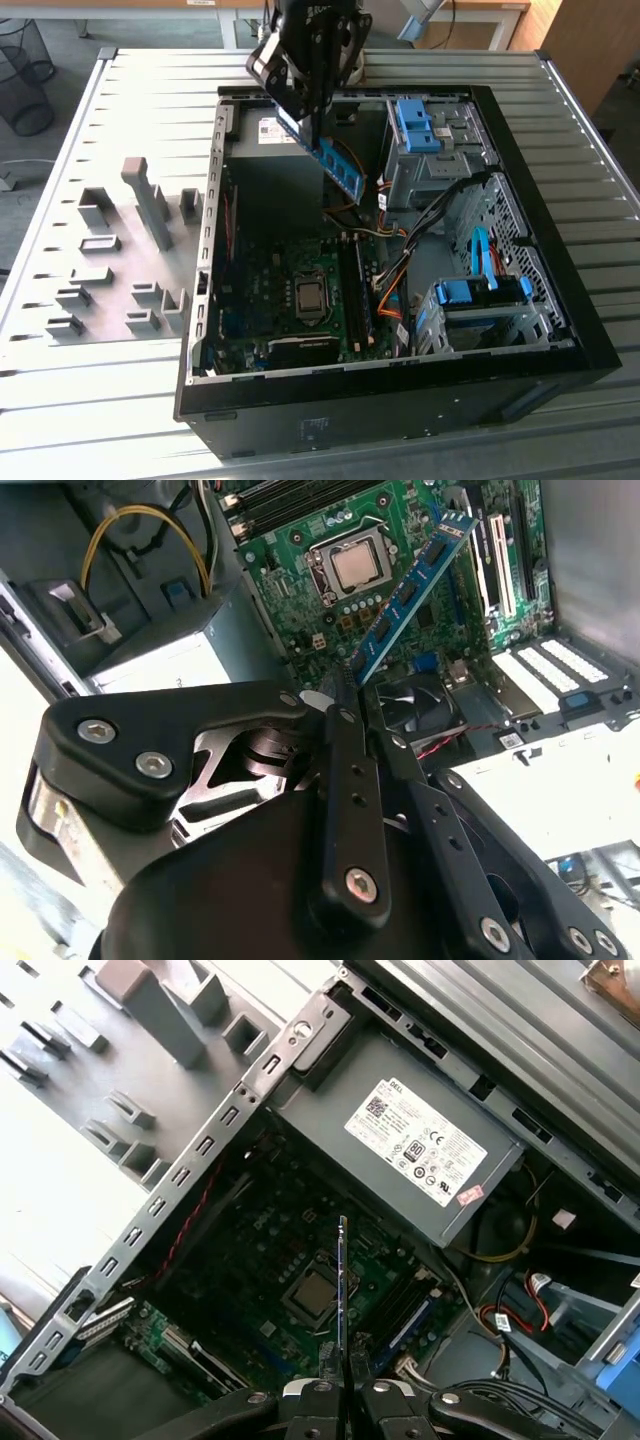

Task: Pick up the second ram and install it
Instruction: 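Insert the second ram into the second slot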

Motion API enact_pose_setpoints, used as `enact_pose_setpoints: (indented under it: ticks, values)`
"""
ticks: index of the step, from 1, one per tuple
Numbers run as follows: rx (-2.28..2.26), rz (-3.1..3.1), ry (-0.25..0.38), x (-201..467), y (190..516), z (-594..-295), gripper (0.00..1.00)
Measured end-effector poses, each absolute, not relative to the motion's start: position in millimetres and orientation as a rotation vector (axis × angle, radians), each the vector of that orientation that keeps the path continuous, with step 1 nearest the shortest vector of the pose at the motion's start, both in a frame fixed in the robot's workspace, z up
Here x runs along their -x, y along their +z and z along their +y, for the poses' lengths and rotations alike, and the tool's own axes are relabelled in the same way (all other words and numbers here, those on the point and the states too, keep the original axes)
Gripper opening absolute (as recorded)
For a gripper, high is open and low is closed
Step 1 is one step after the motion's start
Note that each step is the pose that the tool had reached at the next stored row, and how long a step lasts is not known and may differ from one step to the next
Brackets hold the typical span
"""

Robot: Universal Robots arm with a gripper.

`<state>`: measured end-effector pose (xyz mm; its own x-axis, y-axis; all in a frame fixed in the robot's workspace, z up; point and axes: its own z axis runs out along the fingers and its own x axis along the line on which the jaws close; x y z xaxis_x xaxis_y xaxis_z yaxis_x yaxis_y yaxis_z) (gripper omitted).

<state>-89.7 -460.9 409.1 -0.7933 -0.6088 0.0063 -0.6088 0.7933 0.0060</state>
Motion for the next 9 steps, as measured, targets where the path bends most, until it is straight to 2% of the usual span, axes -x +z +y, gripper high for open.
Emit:
enact_pose_setpoints:
  ticks: [9]
  values:
    - [-0.994, -2.972, -0.006, 89.7, 409.0, -460.9, 0.14]
